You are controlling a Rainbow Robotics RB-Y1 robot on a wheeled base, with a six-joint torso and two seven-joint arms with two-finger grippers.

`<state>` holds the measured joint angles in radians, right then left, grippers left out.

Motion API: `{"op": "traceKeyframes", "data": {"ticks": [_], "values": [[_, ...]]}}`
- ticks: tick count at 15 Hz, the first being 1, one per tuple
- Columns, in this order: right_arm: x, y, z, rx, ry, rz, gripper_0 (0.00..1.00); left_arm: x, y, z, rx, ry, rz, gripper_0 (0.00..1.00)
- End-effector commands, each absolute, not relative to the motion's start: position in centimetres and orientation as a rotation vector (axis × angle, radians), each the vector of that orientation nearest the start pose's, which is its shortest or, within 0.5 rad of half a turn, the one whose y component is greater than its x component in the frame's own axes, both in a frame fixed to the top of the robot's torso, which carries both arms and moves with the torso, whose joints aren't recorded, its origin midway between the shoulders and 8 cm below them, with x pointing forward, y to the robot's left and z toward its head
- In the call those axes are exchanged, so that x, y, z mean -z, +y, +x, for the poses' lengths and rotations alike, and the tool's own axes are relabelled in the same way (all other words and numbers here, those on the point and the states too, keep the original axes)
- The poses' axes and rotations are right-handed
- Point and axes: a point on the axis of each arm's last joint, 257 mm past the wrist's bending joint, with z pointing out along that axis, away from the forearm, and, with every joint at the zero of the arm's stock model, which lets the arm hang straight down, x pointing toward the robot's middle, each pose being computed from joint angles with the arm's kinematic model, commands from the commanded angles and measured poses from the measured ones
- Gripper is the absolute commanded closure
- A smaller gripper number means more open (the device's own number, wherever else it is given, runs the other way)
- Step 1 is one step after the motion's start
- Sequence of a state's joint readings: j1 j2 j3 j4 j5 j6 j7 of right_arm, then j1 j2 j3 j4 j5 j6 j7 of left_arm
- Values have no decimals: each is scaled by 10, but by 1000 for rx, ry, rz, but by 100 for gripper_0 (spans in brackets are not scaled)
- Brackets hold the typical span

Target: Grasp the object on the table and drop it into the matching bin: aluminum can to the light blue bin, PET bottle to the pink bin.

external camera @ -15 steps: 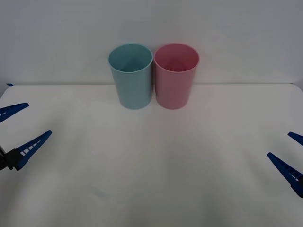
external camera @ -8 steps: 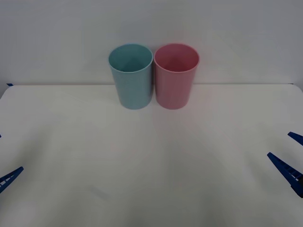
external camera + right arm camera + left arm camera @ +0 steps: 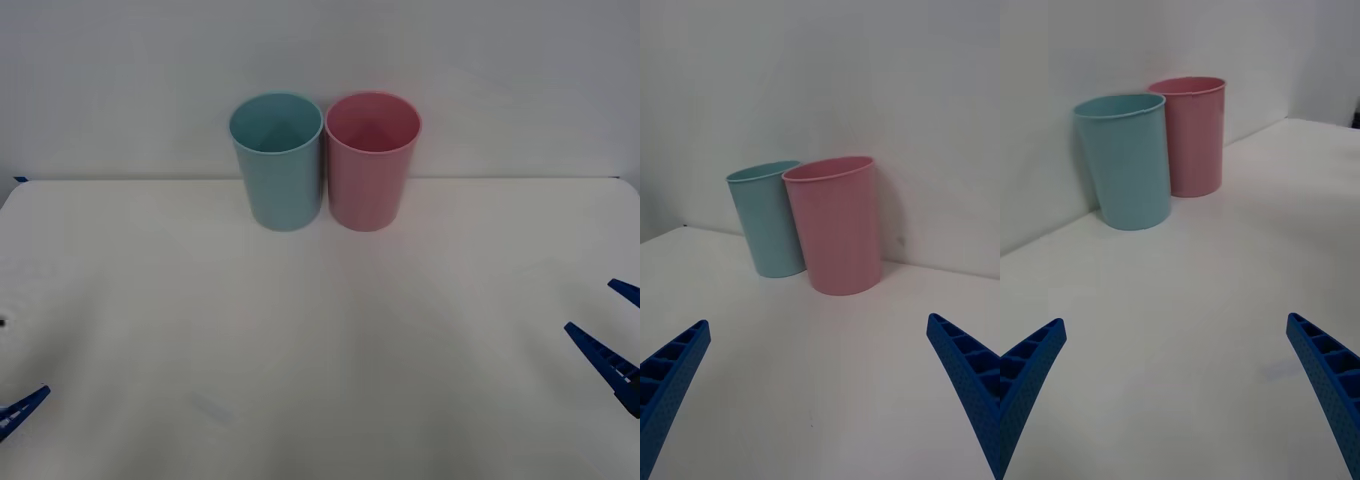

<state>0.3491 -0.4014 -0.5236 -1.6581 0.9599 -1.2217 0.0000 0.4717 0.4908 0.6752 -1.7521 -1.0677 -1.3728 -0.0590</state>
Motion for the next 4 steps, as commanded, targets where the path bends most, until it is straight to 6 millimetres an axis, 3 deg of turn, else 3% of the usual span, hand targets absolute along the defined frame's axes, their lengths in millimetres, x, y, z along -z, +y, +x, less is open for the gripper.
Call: {"op": "traceKeyframes", "data": {"ticks": [1,4], "values": [[169,-330,342,-567,1441,-465,0,180,354,284,423,1568,761,0],[169,-330,342,-567,1441,-465,0,180,354,284,423,1568,761,0]]}}
